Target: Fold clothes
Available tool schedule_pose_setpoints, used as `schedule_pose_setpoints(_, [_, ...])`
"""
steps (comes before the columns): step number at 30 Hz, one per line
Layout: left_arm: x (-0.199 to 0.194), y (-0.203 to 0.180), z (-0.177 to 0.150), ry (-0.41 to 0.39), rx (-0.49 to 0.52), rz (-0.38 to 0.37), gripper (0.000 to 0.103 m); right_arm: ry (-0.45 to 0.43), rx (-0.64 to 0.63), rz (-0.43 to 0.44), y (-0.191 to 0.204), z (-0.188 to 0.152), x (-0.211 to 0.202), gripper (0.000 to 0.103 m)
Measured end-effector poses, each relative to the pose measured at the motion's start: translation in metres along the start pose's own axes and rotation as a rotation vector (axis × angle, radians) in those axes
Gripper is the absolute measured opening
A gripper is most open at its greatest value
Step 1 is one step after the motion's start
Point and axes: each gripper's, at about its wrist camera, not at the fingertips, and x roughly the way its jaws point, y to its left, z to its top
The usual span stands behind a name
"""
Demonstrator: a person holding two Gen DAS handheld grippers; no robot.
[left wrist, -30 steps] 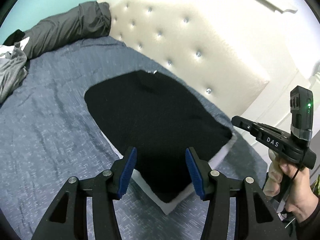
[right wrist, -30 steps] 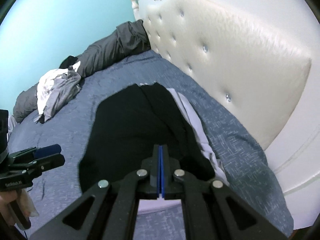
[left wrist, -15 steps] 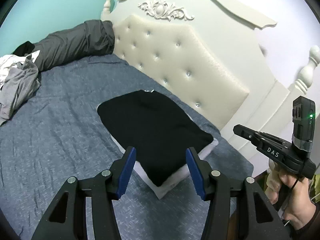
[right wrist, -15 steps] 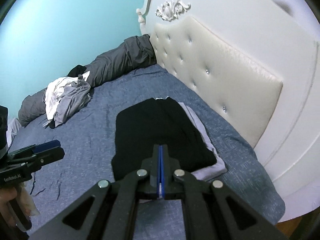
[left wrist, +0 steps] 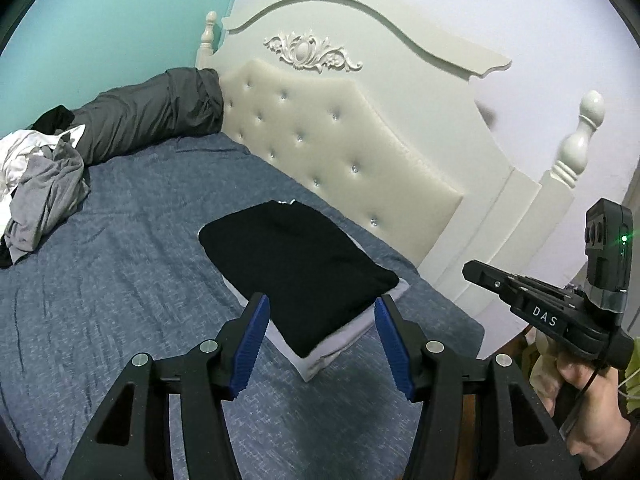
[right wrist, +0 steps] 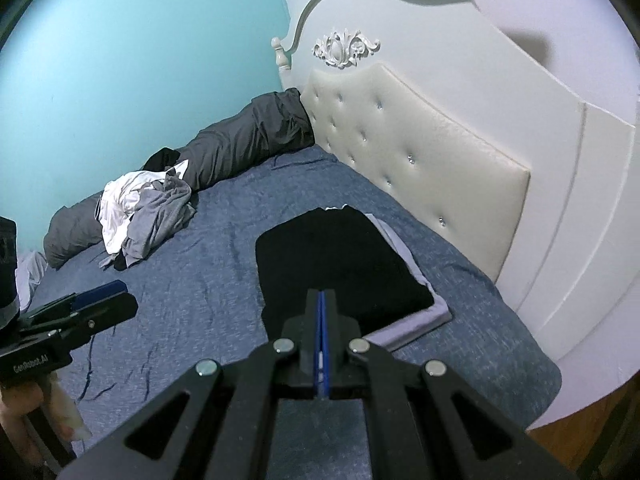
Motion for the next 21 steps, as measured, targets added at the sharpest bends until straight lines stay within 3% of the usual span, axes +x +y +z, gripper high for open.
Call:
schedule_pose_setpoints(15, [-0.060,-0.003,-0.025,-0.020,0.025,-0.007,0.068,-0.050,0.020,-0.011,0.033,-0.030,-0.065,0.002])
schedule_pose_setpoints(21, [-0.078,-0.010,-0.036,-0.022,0.040,-0.011,0.073,-0.056,0.020,-0.012,0.045,-0.039,-0.084,0.009])
